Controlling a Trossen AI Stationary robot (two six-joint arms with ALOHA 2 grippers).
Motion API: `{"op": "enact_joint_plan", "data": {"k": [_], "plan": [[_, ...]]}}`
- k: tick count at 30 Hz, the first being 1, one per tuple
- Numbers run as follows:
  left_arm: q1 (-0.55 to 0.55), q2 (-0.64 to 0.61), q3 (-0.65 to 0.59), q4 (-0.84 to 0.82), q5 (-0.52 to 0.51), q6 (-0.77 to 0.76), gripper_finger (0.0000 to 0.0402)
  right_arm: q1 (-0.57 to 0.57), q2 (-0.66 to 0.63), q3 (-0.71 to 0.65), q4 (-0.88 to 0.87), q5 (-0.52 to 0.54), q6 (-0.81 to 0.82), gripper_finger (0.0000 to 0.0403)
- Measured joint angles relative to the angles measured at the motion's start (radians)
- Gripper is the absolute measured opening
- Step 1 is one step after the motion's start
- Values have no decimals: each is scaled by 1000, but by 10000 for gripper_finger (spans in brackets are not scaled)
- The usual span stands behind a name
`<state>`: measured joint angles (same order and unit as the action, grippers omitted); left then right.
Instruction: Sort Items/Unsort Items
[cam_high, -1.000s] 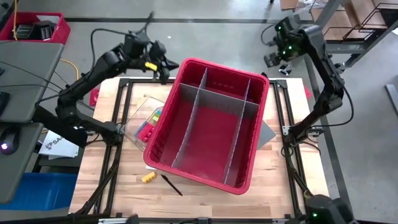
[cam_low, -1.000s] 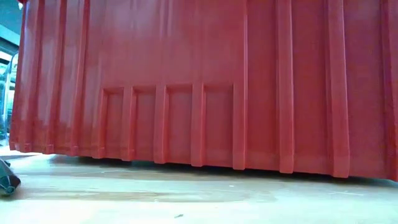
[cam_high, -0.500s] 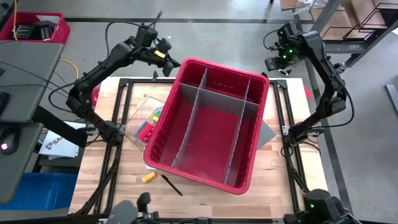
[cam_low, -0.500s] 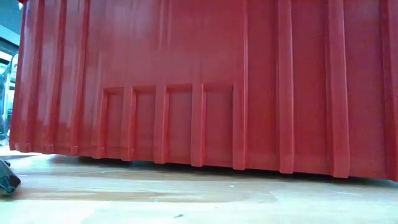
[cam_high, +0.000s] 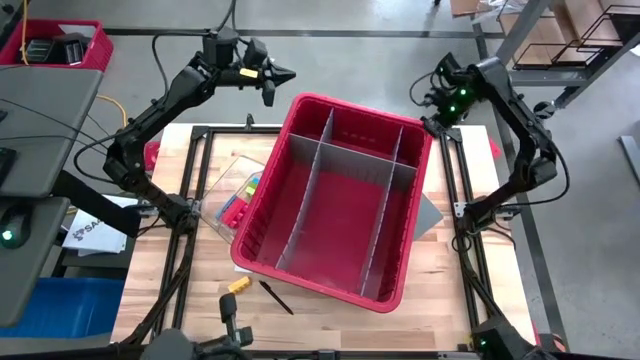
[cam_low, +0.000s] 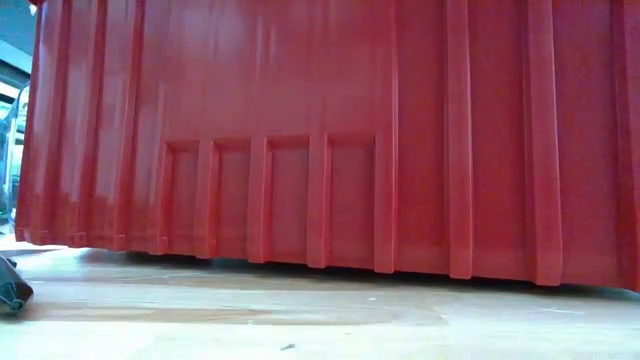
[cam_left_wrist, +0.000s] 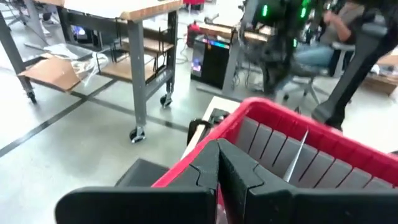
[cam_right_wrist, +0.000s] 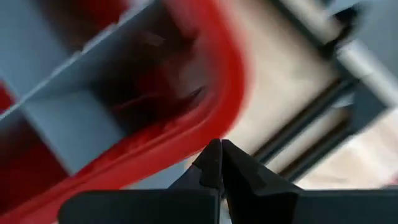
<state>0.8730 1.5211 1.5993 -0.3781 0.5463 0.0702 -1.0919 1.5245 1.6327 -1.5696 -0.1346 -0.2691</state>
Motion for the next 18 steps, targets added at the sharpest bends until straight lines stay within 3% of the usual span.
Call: {"op": "enact_joint_plan", "data": {"k": [2, 5, 7, 11, 18], "plan": [[2, 0, 0, 12, 1, -11, 0, 16, -12, -74, -3, -19, 2, 0], [3, 0, 0, -9, 1, -11, 0, 42, -36, -183, -6, 61, 91, 0], [3, 0, -1, -12, 0, -14, 0, 60, -58, -228, 4, 61, 112, 0], [4, 0, -1, -16, -1, -8, 0, 113, -92, -277, 43, -28, 172, 0], [5, -11, -1, -21, 1, 29, 0, 238, -108, -282, 270, -32, 276, 0]]}}
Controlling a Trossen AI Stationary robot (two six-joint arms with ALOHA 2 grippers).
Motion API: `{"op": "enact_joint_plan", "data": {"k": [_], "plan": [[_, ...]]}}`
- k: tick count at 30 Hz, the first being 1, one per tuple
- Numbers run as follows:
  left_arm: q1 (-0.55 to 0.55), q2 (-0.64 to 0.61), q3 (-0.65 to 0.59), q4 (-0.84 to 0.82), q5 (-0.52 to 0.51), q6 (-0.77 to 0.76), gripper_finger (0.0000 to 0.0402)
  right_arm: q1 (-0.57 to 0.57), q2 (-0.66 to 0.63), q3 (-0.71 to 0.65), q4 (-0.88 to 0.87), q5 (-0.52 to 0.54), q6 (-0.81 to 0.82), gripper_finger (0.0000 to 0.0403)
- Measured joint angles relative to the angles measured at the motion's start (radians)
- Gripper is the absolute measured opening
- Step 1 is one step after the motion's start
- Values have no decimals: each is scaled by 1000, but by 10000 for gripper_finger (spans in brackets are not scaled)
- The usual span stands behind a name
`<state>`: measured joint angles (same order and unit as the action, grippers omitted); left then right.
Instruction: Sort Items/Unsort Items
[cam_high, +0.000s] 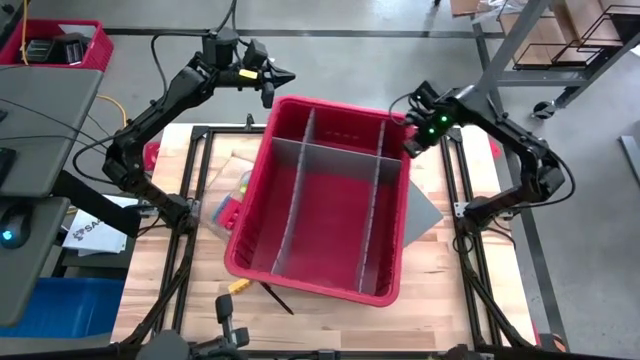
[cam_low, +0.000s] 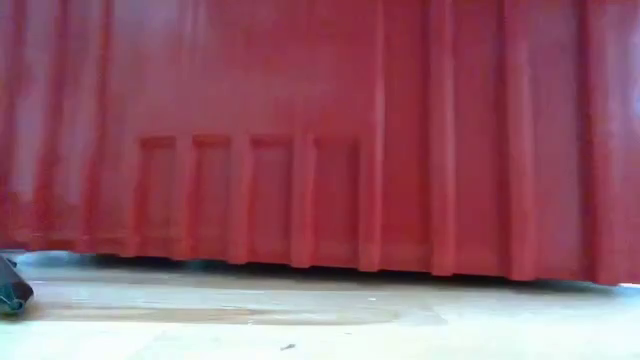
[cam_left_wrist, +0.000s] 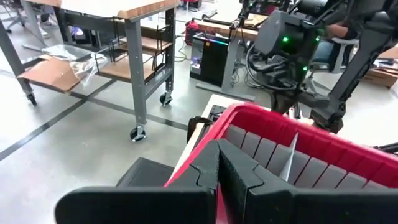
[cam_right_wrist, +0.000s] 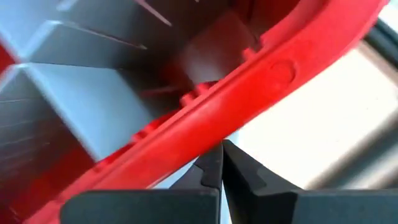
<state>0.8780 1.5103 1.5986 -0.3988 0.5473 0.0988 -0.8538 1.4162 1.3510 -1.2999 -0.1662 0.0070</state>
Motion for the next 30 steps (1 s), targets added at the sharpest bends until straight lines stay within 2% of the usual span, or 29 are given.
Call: {"op": "enact_joint_plan", "data": {"k": [6, 9, 12, 14, 16, 19, 22, 26, 30], "plan": [[6, -12, 0, -15, -1, -1, 0, 87, 2, 2, 164, -70, 42, 0], [6, -16, 0, -26, 0, -1, 0, 116, -3, 4, 94, -63, 41, 0], [5, -28, 0, -41, 3, 8, 0, 140, -37, 8, -13, -12, 51, 0], [5, -34, 0, -41, 2, 9, 0, 148, -69, 8, -90, 57, 98, 0], [5, -41, 0, -41, 3, 9, 0, 149, -111, -21, -115, 82, 171, 0], [-1, -44, 0, -45, 24, -6, 0, 148, -194, -146, -82, 68, 325, 0], [-20, -44, 0, -52, 75, -15, 0, 168, -296, -336, 7, 25, 490, 0], [-58, -44, 0, -52, 83, 4, 0, 229, -439, -585, 260, -11, 732, 0], [-101, -44, 0, -52, 82, 19, 0, 322, -508, -791, 489, 44, 953, 0]]}}
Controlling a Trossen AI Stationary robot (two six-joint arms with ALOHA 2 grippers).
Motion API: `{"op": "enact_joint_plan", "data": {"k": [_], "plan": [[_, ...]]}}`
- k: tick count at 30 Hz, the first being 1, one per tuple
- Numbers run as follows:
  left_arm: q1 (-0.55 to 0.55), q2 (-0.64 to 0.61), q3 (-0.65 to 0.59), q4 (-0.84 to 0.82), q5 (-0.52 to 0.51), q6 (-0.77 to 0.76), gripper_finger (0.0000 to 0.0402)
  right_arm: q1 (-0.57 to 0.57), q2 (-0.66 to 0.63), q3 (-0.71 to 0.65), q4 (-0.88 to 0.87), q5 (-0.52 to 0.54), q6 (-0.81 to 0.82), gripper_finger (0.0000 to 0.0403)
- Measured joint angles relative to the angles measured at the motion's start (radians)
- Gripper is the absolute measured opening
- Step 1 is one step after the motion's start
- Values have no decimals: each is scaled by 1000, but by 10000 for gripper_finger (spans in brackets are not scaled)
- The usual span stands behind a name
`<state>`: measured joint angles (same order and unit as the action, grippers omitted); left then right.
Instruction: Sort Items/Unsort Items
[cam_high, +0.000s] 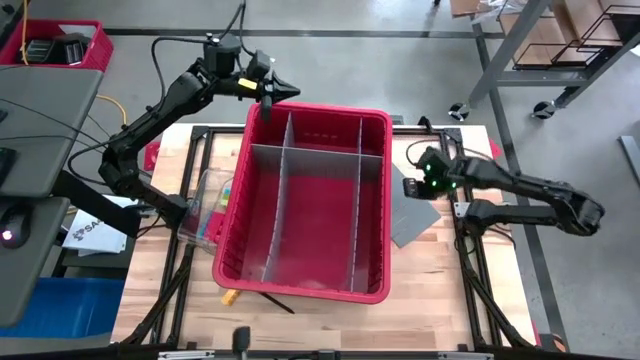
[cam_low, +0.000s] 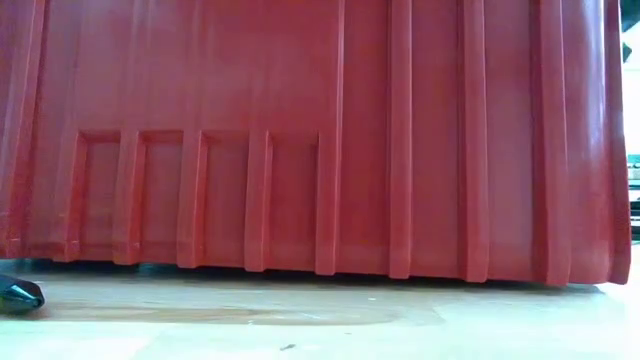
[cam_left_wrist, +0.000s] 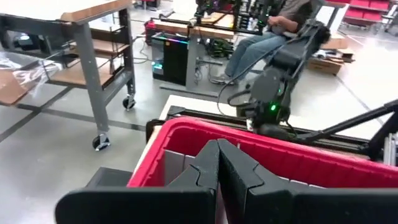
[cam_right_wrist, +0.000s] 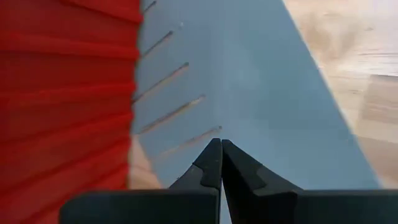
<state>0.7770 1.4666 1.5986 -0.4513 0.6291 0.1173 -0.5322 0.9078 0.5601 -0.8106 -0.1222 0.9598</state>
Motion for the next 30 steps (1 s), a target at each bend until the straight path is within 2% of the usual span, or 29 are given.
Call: {"op": "enact_joint_plan", "data": {"k": [2, 4, 6, 8, 13, 15, 19, 23, 26, 30], "plan": [[-32, 0, 0, -14, -11, 21, 0, 43, -6, -64, 74, 56, 78, 0], [-93, 1, 1, -110, -65, 150, 0, 86, -4, -119, 126, 103, 155, 0], [-165, 15, 1, -250, -180, 332, 0, 128, -4, -148, 188, 132, 199, 0], [-229, 39, -2, -349, -298, 450, 0, 163, -4, -154, 205, 150, 227, 0], [-309, 80, -1, -485, -511, 483, 0, 211, -4, -157, 173, 195, 245, 0], [-318, 81, -1, -533, -524, 444, 0, 217, -4, -157, 177, 209, 255, 0], [-321, 27, 1, -720, -463, 435, 0, 233, -4, -157, 210, 253, 275, 0], [-339, -9, 0, -963, -523, 479, 0, 234, -4, -159, 210, 284, 274, 0], [-353, -22, 0, -1023, -505, 477, 0, 234, -4, -169, 225, 287, 274, 0], [-363, -2, -54, -983, -490, 482, 0, 234, 19, -188, 248, 288, 297, 0]]}}
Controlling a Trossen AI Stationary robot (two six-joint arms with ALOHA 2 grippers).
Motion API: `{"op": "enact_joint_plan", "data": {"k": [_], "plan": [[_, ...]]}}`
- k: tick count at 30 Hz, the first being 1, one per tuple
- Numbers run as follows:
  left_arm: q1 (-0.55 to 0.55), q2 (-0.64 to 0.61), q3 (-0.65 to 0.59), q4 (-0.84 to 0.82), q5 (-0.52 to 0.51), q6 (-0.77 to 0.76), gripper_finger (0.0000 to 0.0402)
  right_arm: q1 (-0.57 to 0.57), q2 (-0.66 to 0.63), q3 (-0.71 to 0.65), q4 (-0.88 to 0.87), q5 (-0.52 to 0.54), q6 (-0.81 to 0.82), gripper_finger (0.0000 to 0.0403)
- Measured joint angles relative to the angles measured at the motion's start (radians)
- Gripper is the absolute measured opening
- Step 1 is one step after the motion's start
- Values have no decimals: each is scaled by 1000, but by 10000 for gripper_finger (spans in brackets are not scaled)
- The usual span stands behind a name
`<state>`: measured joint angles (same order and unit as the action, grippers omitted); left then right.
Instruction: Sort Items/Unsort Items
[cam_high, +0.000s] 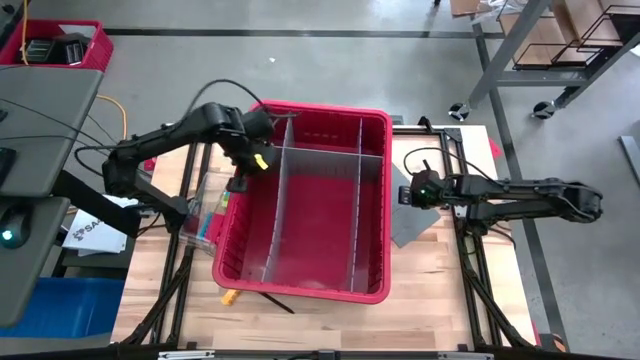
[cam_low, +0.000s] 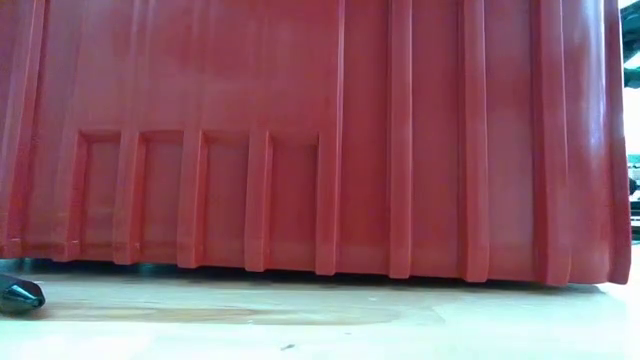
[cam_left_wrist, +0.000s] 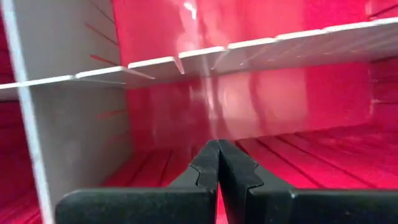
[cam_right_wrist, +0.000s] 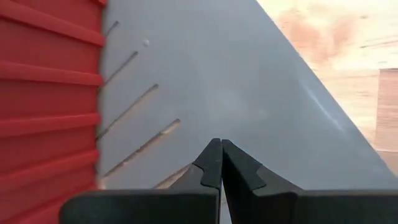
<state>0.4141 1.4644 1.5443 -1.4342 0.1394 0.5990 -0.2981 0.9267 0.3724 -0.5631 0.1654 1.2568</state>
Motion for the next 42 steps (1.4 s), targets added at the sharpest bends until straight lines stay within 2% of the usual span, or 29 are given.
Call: {"op": "enact_joint_plan", "data": {"k": [4, 7, 11, 17, 22, 25, 31, 34, 36, 38, 40, 42], "plan": [[1, 21, -87, 59, -3, -40, 0, 11, 56, -3, 25, -5, -4, 0], [1, 29, -150, 122, -3, -61, 0, 60, 112, -3, 10, -12, 4, 0], [4, 29, -224, 189, -3, -83, 0, 171, 183, 5, -33, -39, 52, 0], [35, 29, -305, 325, 5, -173, 0, 366, 195, 8, -72, -169, 115, 0], [69, 29, -320, 347, -9, -227, 0, 511, 190, 7, -146, -335, 143, 0], [90, 29, -321, 345, -101, -237, 0, 583, 191, 7, -194, -410, 161, 0], [137, 27, -316, 332, -123, -295, 0, 655, 197, 56, -256, -480, 175, 0], [152, 29, -294, 326, -150, -310, 0, 685, 192, 125, -266, -505, 161, 0], [162, 28, -271, 327, -168, -308, 0, 701, 185, 188, -297, -499, 149, 0], [165, 28, -242, 323, -179, -296, 0, 716, 179, 265, -358, -446, 146, 0], [167, 29, -204, 326, -179, -274, 0, 729, 179, 354, -474, -328, 160, 0], [167, 27, -162, 327, -176, -239, 0, 739, 186, 404, -645, -186, 241, 0]]}}
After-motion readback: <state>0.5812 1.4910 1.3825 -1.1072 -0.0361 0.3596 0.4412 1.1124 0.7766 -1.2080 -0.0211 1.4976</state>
